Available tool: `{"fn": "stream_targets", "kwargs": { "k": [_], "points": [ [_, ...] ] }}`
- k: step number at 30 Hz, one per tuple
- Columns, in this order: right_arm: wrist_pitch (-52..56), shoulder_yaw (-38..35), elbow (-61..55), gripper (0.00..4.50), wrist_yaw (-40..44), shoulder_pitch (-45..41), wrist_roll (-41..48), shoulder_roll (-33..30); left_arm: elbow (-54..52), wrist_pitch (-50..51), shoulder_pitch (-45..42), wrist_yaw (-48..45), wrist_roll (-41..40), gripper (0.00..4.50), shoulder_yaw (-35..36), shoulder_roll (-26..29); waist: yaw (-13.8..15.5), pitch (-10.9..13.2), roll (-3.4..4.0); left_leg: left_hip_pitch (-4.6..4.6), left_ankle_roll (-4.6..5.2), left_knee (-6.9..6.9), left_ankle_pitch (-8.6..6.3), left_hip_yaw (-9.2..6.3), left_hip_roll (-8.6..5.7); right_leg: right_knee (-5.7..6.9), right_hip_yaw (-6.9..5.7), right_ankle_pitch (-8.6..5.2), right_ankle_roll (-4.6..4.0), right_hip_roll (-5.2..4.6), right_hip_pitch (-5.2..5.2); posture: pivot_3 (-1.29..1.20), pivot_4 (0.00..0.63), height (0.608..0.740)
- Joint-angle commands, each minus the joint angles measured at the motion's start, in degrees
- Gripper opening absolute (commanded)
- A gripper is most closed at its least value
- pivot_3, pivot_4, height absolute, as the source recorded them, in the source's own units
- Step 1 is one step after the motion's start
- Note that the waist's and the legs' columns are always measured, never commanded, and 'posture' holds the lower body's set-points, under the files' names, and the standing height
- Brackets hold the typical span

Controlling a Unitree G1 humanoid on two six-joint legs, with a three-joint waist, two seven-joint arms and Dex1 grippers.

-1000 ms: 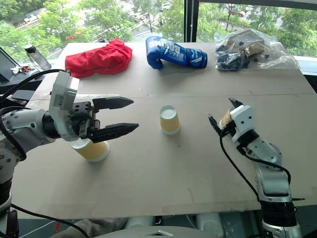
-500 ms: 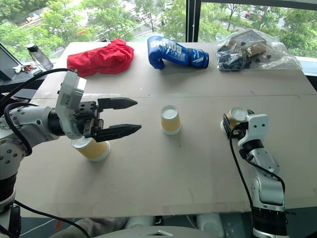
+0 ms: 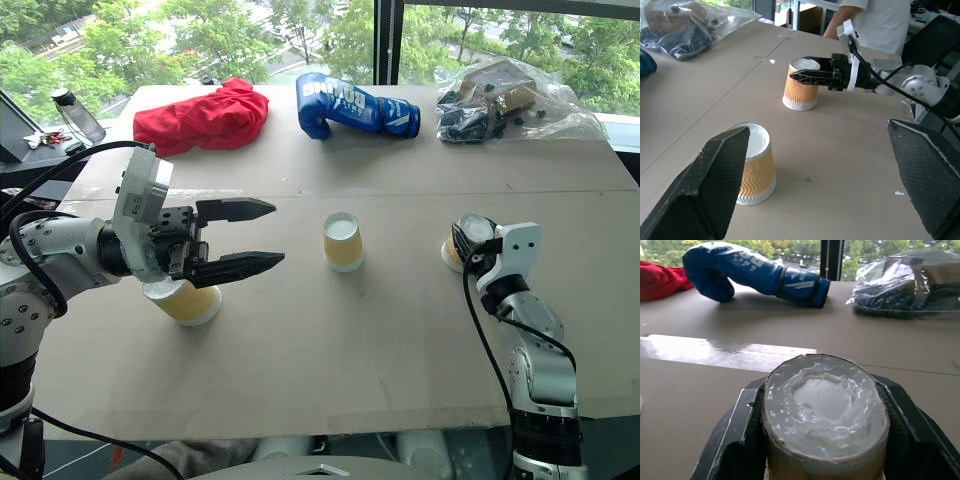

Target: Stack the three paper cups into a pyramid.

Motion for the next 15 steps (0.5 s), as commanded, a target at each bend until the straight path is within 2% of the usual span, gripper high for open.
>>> {"fn": "stream_targets", "kwargs": {
  "k": [1, 8, 15],
  "points": [
    [-0.1, 6.1, -1.4, 2.04, 4.0, -3.0, -0.3, -0.1, 0.0, -2.1, 2.4, -2.4, 2.3, 4.5, 4.4, 2.7, -0.1, 0.0, 0.0, 0.0, 0.01, 0.0, 0.0, 0.01, 0.02, 0.02, 0.01, 0.0, 0.0, 0.02, -0.04, 0.0, 0.15, 0.74],
    [1.4, 11.9, 1.5, 2.04, 6.6, -7.7, 0.0, 2.1, -0.9, -2.2, 7.0, -3.5, 3.7, 4.5, 9.3, 4.5, 0.3, 0.0, 0.0, -0.08, 0.0, 0.0, 0.0, 0.03, 0.01, 0.0, 0.01, 0.0, 0.0, -0.02, -0.09, 0.0, 0.15, 0.74],
    [1.6, 13.7, 3.4, 2.04, 7.4, -8.2, -0.3, 3.1, -2.2, -2.0, 8.2, -2.8, 3.5, 4.5, 10.7, 4.2, 0.4, 0.0, -0.01, -0.08, 0.0, 0.0, 0.0, 0.02, 0.01, 0.0, 0.0, 0.0, 0.0, -0.02, -0.08, 0.0, 0.15, 0.74]
  ]
}}
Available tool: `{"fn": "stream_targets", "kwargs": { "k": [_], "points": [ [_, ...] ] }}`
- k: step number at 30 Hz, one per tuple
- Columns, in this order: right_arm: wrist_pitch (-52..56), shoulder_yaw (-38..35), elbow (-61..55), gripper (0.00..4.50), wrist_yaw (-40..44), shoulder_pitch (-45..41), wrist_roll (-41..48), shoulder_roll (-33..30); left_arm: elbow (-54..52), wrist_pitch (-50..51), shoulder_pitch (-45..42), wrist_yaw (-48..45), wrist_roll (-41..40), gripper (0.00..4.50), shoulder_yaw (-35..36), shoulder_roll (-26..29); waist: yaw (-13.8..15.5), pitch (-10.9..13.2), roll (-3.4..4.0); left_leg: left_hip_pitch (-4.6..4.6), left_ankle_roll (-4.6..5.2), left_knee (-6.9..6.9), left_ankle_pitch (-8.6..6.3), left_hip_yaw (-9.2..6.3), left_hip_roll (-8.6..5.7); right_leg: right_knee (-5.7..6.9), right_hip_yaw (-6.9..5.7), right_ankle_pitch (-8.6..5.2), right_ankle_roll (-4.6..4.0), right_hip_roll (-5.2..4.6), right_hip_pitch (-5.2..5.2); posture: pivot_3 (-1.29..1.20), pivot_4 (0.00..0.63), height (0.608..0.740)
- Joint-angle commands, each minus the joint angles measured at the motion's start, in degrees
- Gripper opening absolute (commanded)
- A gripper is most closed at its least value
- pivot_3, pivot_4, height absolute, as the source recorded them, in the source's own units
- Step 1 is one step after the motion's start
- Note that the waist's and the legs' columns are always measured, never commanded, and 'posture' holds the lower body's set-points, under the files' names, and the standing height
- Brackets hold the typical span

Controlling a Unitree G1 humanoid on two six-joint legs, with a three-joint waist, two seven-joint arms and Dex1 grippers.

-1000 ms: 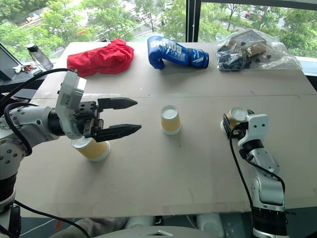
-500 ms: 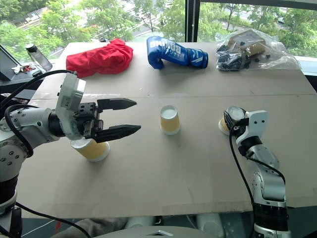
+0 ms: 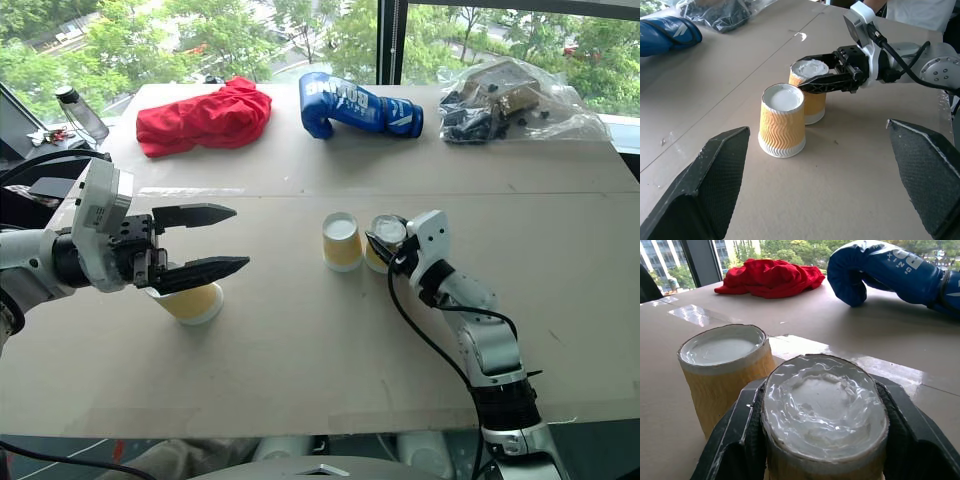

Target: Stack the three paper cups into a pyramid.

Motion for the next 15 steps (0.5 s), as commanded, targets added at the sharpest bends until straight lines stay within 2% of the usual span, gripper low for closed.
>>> {"fn": "stream_targets", "kwargs": {
  "k": [1, 4, 5, 6, 8, 12, 15],
  "points": [
    [-0.4, 0.8, -0.6, 2.04, 1.2, -0.3, -0.2, -0.4, -1.8, -0.8, -0.1, 0.3, -0.1, 4.5, 2.4, 0.6, 0.0, 0.0, -0.01, 0.0, 0.0, 0.0, 0.0, 0.0, 0.0, 0.01, 0.0, 0.0, 0.0, 0.0, 0.0, 0.0, 0.15, 0.74],
    [-0.1, 0.8, -0.4, 2.04, 1.3, -0.5, -0.3, -0.5, -2.0, -0.7, -0.1, 0.5, -0.4, 4.5, 2.4, 0.6, -0.1, 0.0, -0.01, 0.02, 0.0, 0.0, 0.0, -0.02, 0.01, 0.03, -0.01, 0.0, 0.0, 0.01, 0.0, 0.0, 0.15, 0.74],
    [0.1, 0.8, -0.4, 3.03, 1.6, -0.6, -0.2, -0.7, -2.0, -0.7, -0.2, 0.6, -0.4, 4.5, 2.4, 0.6, -0.1, 0.0, -0.01, 0.02, 0.0, 0.0, 0.0, -0.02, 0.01, 0.03, -0.01, 0.0, 0.0, 0.02, -0.01, 0.0, 0.15, 0.74],
    [0.2, 0.9, -0.4, 3.36, 1.8, -0.6, -0.1, -0.8, -2.0, -0.7, -0.2, 0.6, -0.4, 4.5, 2.2, 0.6, -0.1, 0.0, -0.01, 0.02, 0.0, 0.0, 0.0, -0.02, 0.01, 0.03, -0.01, 0.0, 0.0, 0.02, -0.01, 0.0, 0.15, 0.74],
    [-0.3, 0.7, -0.6, 4.42, 1.9, -0.6, -0.1, -0.7, -2.0, -0.7, -0.4, 0.7, -0.4, 4.5, 2.0, 0.5, -0.1, 0.0, -0.01, 0.02, 0.0, 0.0, 0.0, -0.01, 0.01, 0.03, -0.01, 0.0, 0.0, 0.01, -0.01, 0.0, 0.15, 0.74],
    [-1.6, -1.0, -1.7, 4.42, 2.1, 0.0, 0.8, -0.9, -2.8, -1.0, 0.2, 0.5, -0.9, 4.5, 2.3, 0.1, -0.1, 0.0, -0.01, 0.01, 0.0, 0.0, 0.0, -0.01, 0.01, 0.03, -0.01, 0.0, 0.0, 0.01, -0.02, 0.0, 0.15, 0.74],
    [-1.6, -2.5, -3.6, 4.42, 5.0, 1.3, 3.6, -2.6, -3.6, -0.8, 2.3, 0.5, -2.5, 4.5, 5.3, -0.8, -0.1, 0.0, -0.01, 0.01, 0.0, 0.0, 0.0, 0.01, 0.01, 0.02, 0.0, 0.0, 0.0, 0.0, -0.02, 0.0, 0.15, 0.74]
  ]
}}
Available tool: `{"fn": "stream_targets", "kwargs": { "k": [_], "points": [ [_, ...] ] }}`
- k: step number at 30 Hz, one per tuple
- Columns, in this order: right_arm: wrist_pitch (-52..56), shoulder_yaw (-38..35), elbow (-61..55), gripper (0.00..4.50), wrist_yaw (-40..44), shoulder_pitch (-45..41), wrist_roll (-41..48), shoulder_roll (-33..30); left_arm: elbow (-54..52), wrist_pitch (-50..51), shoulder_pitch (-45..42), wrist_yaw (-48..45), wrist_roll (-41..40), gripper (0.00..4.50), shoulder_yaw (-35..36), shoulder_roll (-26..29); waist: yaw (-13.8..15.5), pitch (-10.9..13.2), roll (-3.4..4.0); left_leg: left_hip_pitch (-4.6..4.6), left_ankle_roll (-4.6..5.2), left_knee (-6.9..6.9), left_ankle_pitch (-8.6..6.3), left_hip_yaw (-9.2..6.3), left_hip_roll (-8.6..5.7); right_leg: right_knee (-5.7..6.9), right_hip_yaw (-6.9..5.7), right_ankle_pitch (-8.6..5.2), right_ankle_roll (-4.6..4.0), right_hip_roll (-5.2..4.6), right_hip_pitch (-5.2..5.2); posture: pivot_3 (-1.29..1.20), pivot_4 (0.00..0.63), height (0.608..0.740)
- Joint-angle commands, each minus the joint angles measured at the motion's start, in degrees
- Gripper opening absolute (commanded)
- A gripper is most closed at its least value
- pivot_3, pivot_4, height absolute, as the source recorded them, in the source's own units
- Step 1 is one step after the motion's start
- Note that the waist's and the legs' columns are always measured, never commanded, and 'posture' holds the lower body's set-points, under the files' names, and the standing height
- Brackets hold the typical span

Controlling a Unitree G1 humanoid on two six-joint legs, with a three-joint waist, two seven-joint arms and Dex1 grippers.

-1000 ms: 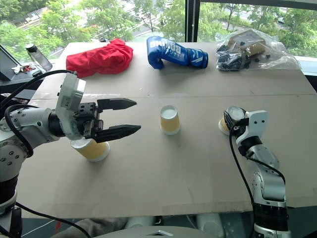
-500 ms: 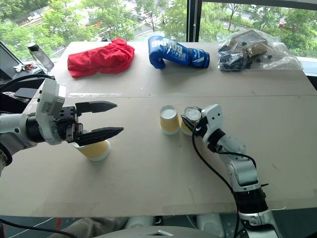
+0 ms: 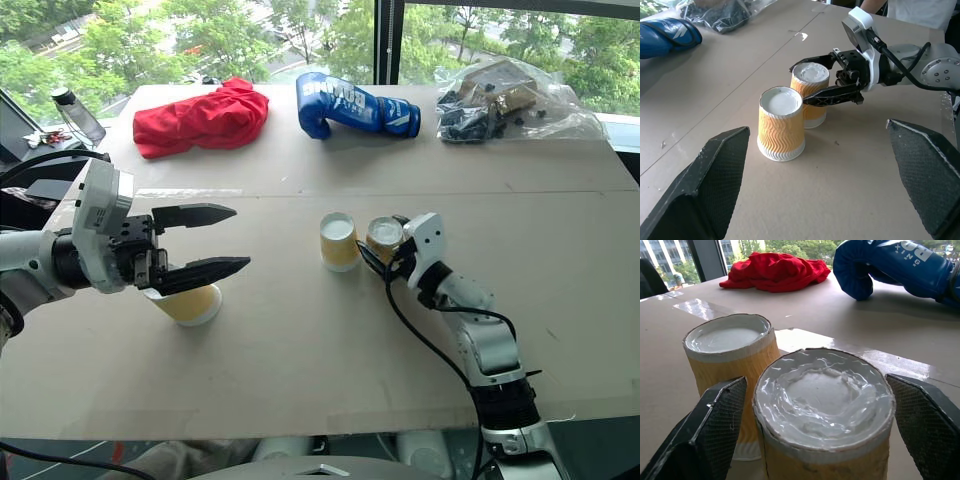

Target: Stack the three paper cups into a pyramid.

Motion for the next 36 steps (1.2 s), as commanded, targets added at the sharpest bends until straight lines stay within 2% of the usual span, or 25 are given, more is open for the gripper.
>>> {"fn": "stream_targets", "kwargs": {
  "k": [1, 3, 7, 9, 11, 13, 15, 18, 20, 22, 26, 30, 36],
  "points": [
    [-1.9, -2.8, -4.1, 4.42, 4.2, 1.7, 3.5, -2.7, -2.4, 0.1, 2.6, 0.1, -3.2, 4.5, 6.3, -0.7, 0.0, 0.0, 0.0, -0.01, 0.0, 0.0, 0.0, 0.0, 0.01, -0.01, 0.0, 0.0, 0.0, 0.0, 0.0, 0.0, 0.15, 0.74],
    [-3.8, -4.0, -4.8, 4.42, 6.5, 2.9, 4.3, -4.7, -3.8, 1.7, 5.6, 1.0, -5.2, 4.5, 10.4, -1.0, -0.1, 0.0, 0.0, -0.01, 0.01, -0.01, -0.01, 0.0, 0.03, -0.01, 0.0, 0.0, 0.0, -0.01, -0.01, 0.0, 0.15, 0.74],
    [-1.8, -7.5, -7.1, 4.42, 11.8, 4.5, 10.4, -8.9, -6.3, 5.3, 13.5, 3.3, -9.1, 4.5, 25.5, -2.4, -0.3, 0.0, 0.01, 0.02, 0.19, 0.0, -0.11, 0.0, 0.17, 0.01, 0.0, 0.0, 0.0, -0.01, 0.0, 0.0, 0.15, 0.74],
    [-1.3, -8.7, -7.6, 4.42, 14.8, 4.9, 13.3, -10.6, -8.7, 6.0, 16.9, 5.0, -11.8, 4.5, 30.1, -4.0, -0.2, 0.0, 0.0, 0.04, 0.2, -0.01, -0.12, 0.04, 0.27, 0.03, 0.01, 0.0, 0.0, -0.04, 0.0, 0.0, 0.15, 0.74],
    [-1.7, -10.4, -6.9, 4.42, 21.8, 6.1, 17.9, -13.2, -13.5, 5.4, 23.4, 7.7, -14.3, 4.5, 35.4, -9.2, -0.3, 0.0, 0.05, 0.06, 0.2, 0.0, -0.12, 0.0, 0.28, 0.0, -0.04, 0.0, -0.01, -0.03, 0.04, 0.0, 0.15, 0.74],
    [-2.8, -11.8, -5.0, 4.42, 29.3, 7.3, 21.1, -16.0, -17.5, 3.5, 29.7, 10.3, -13.9, 4.5, 37.8, -15.1, -0.2, 0.0, 0.01, 0.12, 0.22, -0.01, -0.13, 0.07, 0.29, -0.12, 0.01, 0.0, -0.01, -0.15, 0.19, 0.0, 0.15, 0.74],
    [-3.2, -13.0, -2.8, 4.42, 37.4, 7.9, 24.7, -18.5, -20.4, -0.3, 34.8, 11.6, -9.9, 4.5, 36.6, -21.4, 0.0, 0.0, -0.01, 0.13, 0.22, 0.0, -0.14, 0.04, 0.26, -0.15, 0.01, 0.0, -0.01, -0.21, 0.23, 0.0, 0.15, 0.74],
    [-3.8, -14.3, 0.0, 4.42, 44.6, 7.4, 26.2, -21.9, -22.0, -7.9, 39.5, 12.7, 0.4, 4.5, 29.2, -29.8, 0.2, -0.1, 0.02, 0.27, 0.22, 0.06, -0.14, -0.14, 0.16, -0.16, -0.02, 0.0, -0.08, -0.21, 0.48, 0.0, 0.15, 0.74],
    [-3.5, -15.1, 0.3, 4.42, 47.3, 7.2, 27.7, -23.3, -20.3, -14.0, 39.6, 14.0, 8.0, 4.5, 22.0, -35.1, 0.3, -0.1, 0.25, 0.38, 0.23, 0.1, -0.13, -0.15, 0.05, -0.19, -0.01, 0.02, -0.15, -0.21, 0.66, 0.0, 0.15, 0.74],
    [-4.0, -15.7, -0.3, 4.42, 48.9, 7.6, 27.6, -24.5, -17.0, -20.9, 38.7, 15.4, 15.6, 4.5, 15.0, -40.0, 0.4, -0.1, 0.16, 0.54, 0.23, 0.16, -0.13, -0.12, -0.21, -0.18, -0.01, -0.08, -0.33, -0.23, 0.84, 0.0, 0.15, 0.74],
    [-3.0, -18.2, -4.4, 4.42, 48.2, 9.6, 29.5, -26.0, -8.6, -33.0, 36.8, 17.4, 26.2, 4.5, 6.0, -46.6, 0.4, -0.1, 0.15, 0.85, 0.25, 0.26, -0.14, -0.22, -0.19, -0.25, 0.0, -0.09, -0.36, -0.21, 1.29, 0.0, 0.15, 0.74],
    [-2.0, -20.2, -8.4, 4.42, 46.9, 12.4, 30.7, -27.0, -1.2, -41.6, 32.2, 20.7, 31.7, 4.5, 2.1, -49.6, 0.4, -0.1, -0.05, 0.82, 0.3, 0.26, -0.17, -0.22, -0.23, -0.31, 0.01, -0.01, -0.2, -0.26, 1.3, 0.0, 0.15, 0.74],
    [-1.9, -20.7, -10.7, 4.42, 44.3, 14.6, 31.0, -25.9, 3.8, -45.7, 28.1, 23.0, 33.4, 4.5, -0.3, -48.4, 0.5, -0.1, -0.04, 0.8, 0.31, 0.26, -0.18, -0.26, -0.15, -0.33, -0.04, 0.03, -0.13, -0.27, 1.31, 0.0, 0.15, 0.74]
  ]
}}
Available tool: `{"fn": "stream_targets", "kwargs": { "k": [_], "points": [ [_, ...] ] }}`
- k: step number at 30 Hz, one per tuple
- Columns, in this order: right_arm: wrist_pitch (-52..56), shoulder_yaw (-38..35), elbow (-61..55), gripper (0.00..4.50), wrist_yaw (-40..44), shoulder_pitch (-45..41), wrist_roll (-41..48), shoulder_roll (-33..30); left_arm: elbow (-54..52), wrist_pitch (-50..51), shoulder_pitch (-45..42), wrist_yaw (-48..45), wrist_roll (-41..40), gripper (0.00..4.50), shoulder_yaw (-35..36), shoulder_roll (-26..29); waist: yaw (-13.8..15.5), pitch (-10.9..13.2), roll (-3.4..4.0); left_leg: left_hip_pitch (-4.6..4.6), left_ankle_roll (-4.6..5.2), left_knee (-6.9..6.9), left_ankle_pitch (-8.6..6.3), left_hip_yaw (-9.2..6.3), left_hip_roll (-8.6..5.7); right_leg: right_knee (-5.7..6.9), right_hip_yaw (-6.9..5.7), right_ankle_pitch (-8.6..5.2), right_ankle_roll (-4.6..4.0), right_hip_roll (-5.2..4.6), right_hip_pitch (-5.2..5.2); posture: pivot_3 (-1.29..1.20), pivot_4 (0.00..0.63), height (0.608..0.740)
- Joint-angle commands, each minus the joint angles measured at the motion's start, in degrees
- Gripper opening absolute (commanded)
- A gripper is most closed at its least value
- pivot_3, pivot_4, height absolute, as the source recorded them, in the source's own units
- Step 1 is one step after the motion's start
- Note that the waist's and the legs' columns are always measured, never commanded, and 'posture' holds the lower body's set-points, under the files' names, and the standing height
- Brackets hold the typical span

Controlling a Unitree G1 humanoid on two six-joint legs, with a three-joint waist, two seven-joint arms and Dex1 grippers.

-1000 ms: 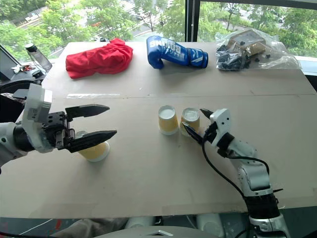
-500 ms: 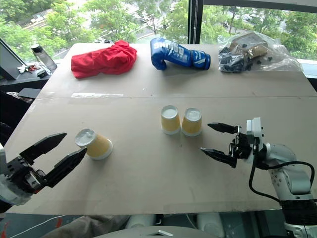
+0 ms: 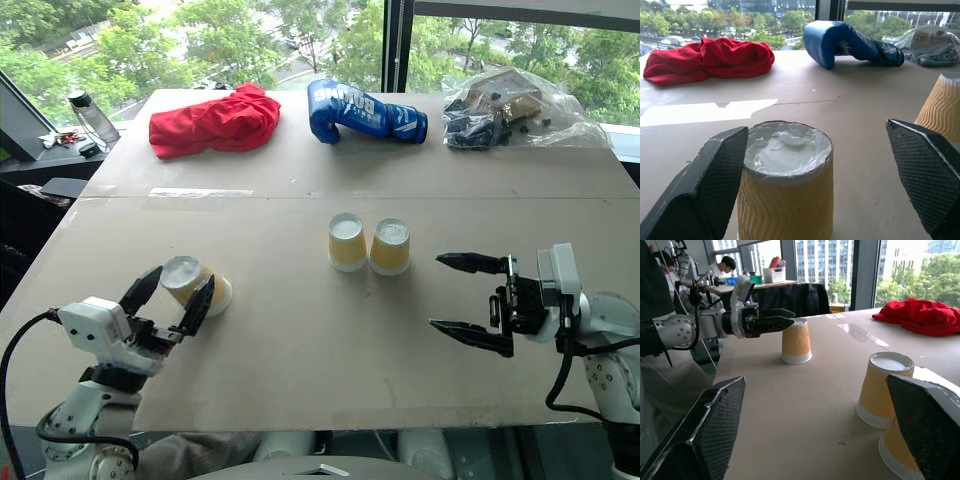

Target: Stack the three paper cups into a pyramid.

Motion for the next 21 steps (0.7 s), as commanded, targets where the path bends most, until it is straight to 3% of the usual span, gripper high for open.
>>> {"fn": "stream_targets", "kwargs": {
  "k": [1, 10, 21],
  "points": [
    [-0.3, -1.8, -2.6, 4.42, -1.6, 0.2, 1.2, 0.5, 1.5, -2.7, -1.8, 2.2, -0.3, 4.5, 0.1, 0.6, -0.1, 0.0, 0.01, 0.01, 0.0, 0.0, 0.0, 0.01, 0.05, 0.0, 0.0, 0.0, 0.0, 0.0, 0.0, 0.0, 0.15, 0.74],
    [-1.9, -1.3, -0.4, 4.42, -0.4, 0.3, 0.3, 1.2, 1.1, -6.0, -1.6, 4.7, -1.5, 4.5, 0.2, 1.2, -0.1, 0.0, -0.01, 0.0, 0.01, 0.0, -0.01, 0.0, 0.12, -0.02, -0.03, 0.0, 0.03, 0.01, 0.0, 0.0, 0.15, 0.74],
    [-3.3, -1.0, -0.8, 4.42, 0.0, 1.5, 0.1, 2.3, 11.3, -7.4, -6.7, 6.3, 2.1, 4.5, -2.9, 4.4, 0.0, 0.0, -0.01, 0.01, 0.01, -0.01, -0.01, 0.0, 0.1, -0.02, -0.27, 0.0, 0.03, 0.02, 0.0, 0.0, 0.15, 0.74]
  ]
}}
